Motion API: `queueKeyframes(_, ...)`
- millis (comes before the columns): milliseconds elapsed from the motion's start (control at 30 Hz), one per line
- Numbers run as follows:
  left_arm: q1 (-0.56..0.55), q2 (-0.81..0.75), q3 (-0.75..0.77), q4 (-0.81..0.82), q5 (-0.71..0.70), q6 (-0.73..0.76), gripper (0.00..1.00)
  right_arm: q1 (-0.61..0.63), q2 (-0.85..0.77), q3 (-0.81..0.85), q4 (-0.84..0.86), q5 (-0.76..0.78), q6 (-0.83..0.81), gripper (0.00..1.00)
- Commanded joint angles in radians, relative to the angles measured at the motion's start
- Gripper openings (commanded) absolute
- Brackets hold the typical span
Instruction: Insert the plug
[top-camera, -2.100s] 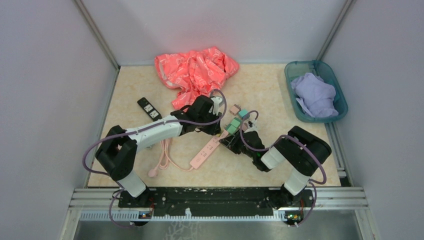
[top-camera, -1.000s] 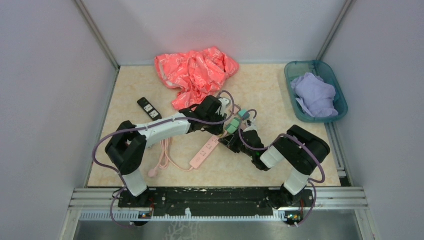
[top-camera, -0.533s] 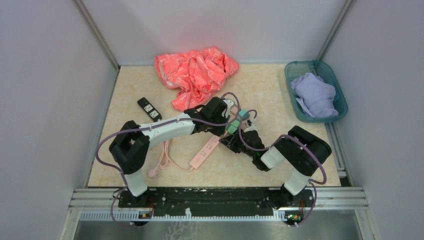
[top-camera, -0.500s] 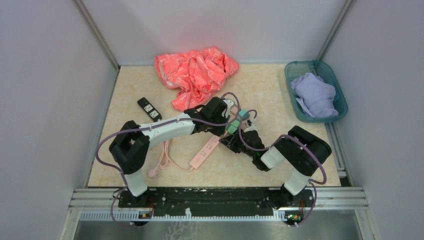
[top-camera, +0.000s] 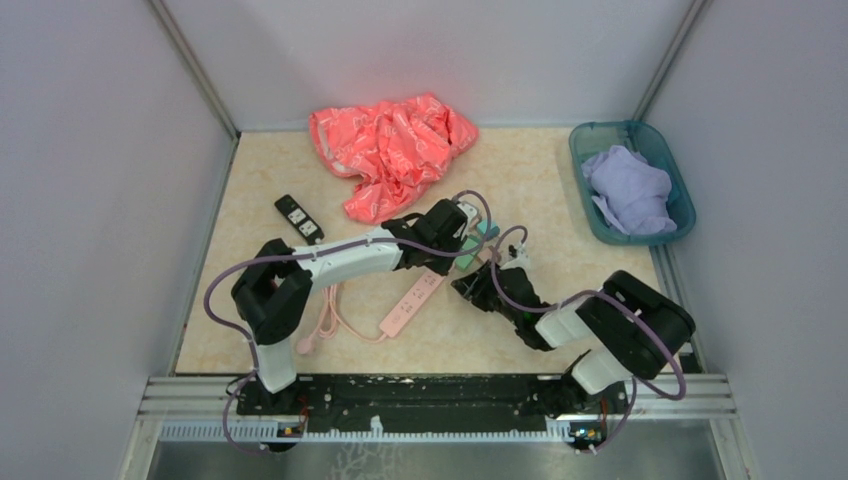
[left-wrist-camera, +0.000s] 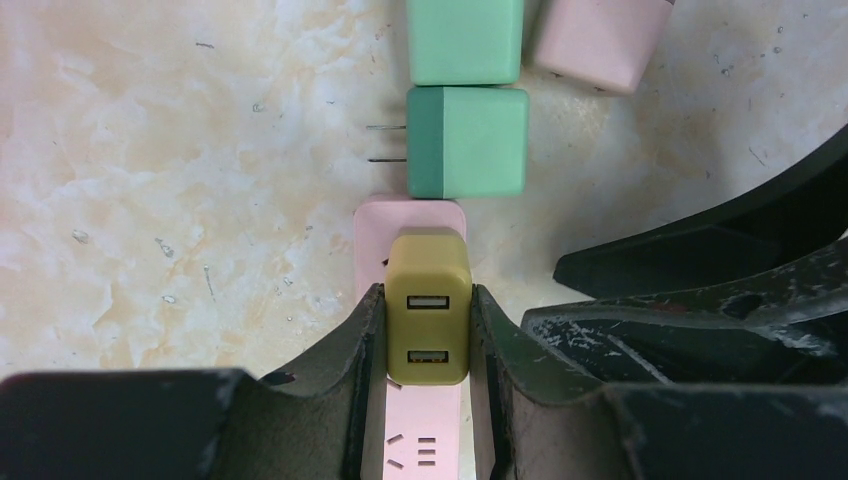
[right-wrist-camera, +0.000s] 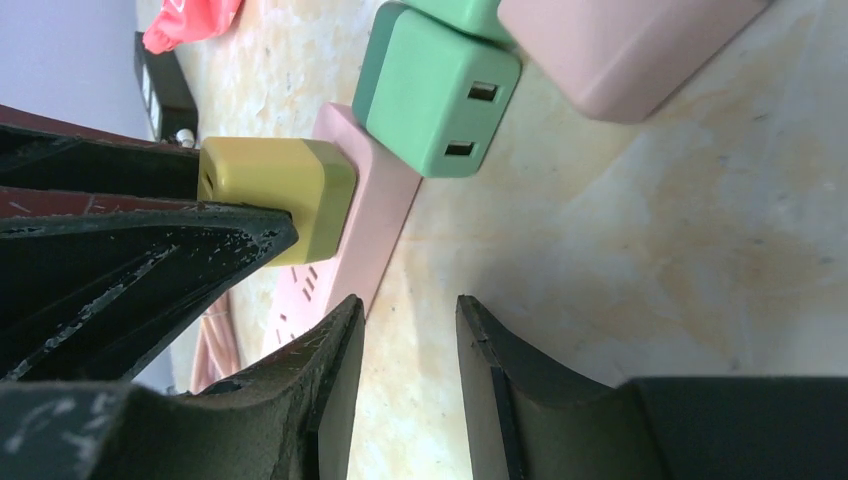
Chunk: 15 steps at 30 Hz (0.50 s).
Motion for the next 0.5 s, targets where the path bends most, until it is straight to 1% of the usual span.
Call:
queueKeyframes(0, -0.001, 0.086, -0.033, -0.073, -0.018, -0.001, 0.0, -0.003, -0.09, -0.002, -0.138, 0.102, -0.058, 0.4)
queueKeyframes(267, 0.011, 0.102, -0.057, -0.068, 0.007, -0.013, 0.0, -0.003, -0.199, 0.003, -0.257, 0.183, -0.116, 0.42)
queueKeyframes(467, 0.011, 0.143, -0.081, -0.089, 0.009, -0.035, 0.0, -0.002, -0.319, 0.026, -0.38, 0.257, -0.197, 0.44)
